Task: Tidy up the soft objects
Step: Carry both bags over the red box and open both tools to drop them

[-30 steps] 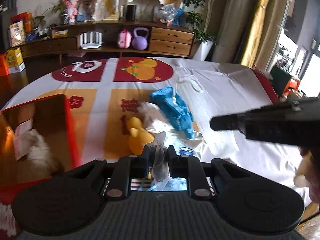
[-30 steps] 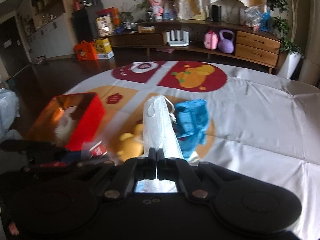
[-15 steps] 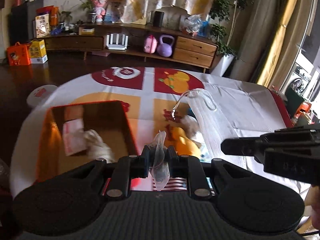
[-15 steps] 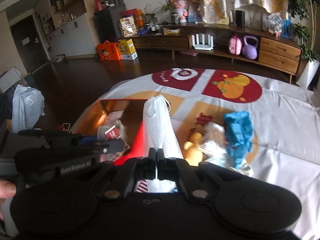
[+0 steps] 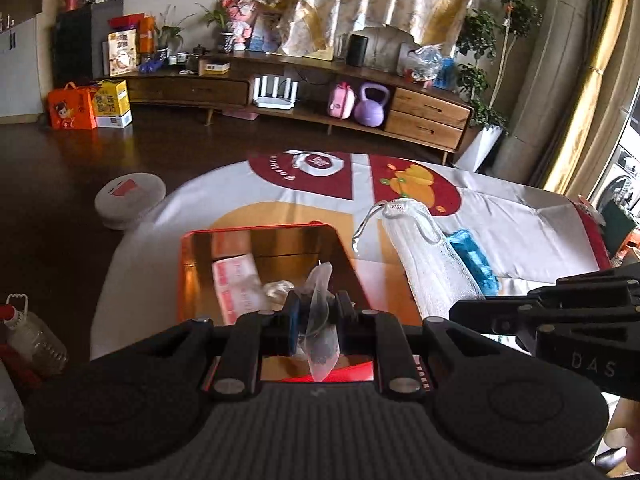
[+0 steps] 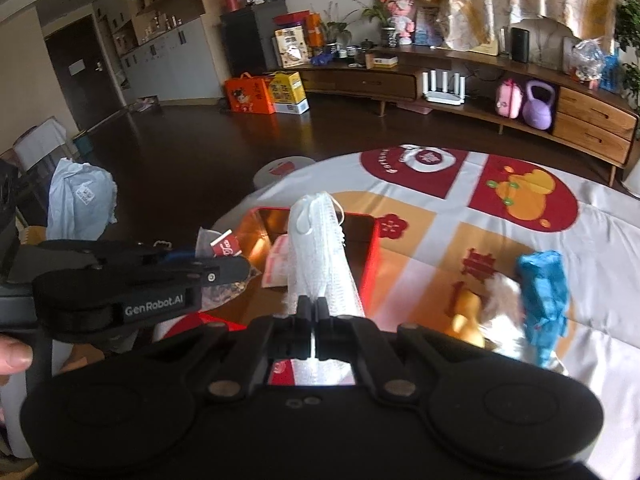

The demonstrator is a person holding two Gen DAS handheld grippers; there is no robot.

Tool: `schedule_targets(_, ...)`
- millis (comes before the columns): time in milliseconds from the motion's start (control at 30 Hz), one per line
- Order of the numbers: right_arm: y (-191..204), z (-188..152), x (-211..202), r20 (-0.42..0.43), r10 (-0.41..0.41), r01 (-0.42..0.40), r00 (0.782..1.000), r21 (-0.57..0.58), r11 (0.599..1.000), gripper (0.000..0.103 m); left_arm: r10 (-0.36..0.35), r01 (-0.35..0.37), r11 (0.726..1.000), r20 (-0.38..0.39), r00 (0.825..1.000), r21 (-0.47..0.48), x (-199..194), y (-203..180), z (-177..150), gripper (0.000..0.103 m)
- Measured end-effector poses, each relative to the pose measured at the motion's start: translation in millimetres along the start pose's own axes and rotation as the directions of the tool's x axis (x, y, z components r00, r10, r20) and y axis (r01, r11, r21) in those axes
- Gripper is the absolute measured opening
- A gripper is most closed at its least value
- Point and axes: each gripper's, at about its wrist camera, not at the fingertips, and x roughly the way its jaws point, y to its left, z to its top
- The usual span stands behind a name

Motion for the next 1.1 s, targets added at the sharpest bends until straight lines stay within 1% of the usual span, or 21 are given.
schedule_targets(267,23.8,14.3,33.6,-0.022,0.026,-0.026,0.999,-0.025,0.999,0.001,0.058,-0.058,0.998,-0.011,0.998,-0.02,12.3,38.3,6.0,0.018)
schedule_targets(467,28.8,19.6,68.2,-0.054,0.014,-0.015,0.998,-0.026,1.0,0.001,0.084,-0.085,0.996,-0.044,0.996,-0.03,39.1,61.4,11.0,0.018)
schedule_targets(533,27.0,21.3,81.4,-0.064,-0.002,0.0,0.998,-0.028,1.0,0.001,0.099,-0.101,0.995,-0.063,0.993,-0.026,51.3,63.8,12.3,0.018)
schedule_targets(633,19.2,24.6,100.1,-0.084,-0.025,0.024,0.996,-0.013,1.0,0.001,0.105,-0.106,0.994,-0.084,0.991,-0.011,68.8,66.2,14.6,0.018)
schedule_targets(733,8.7,28.5,115.3,-0.101,-0.036,0.037,0.994,0.011,0.999,0.001,0.099,-0.1,0.995,-0.103,0.99,-0.007,86.4,67.9,18.2,0.018)
schedule_targets(867,0.8,32.4,131.5,-0.112,-0.066,0.068,0.991,0.01,0.998,0.003,0.098,-0.098,0.995,-0.133,0.986,0.011,107.8,64.4,22.8,0.018)
schedule_targets(1033,-6.3,29.3,150.4,-0.145,-0.083,0.084,0.986,0.001,0.996,0.004,0.104,-0.102,0.995,-0.166,0.981,0.024,131.1,63.8,22.3,0.018)
schedule_targets(1100,-7.7,27.5,154.7,-0.153,-0.078,0.079,0.985,0.002,0.997,0.006,0.111,-0.108,0.994,-0.179,0.977,0.031,140.0,63.2,22.4,0.018)
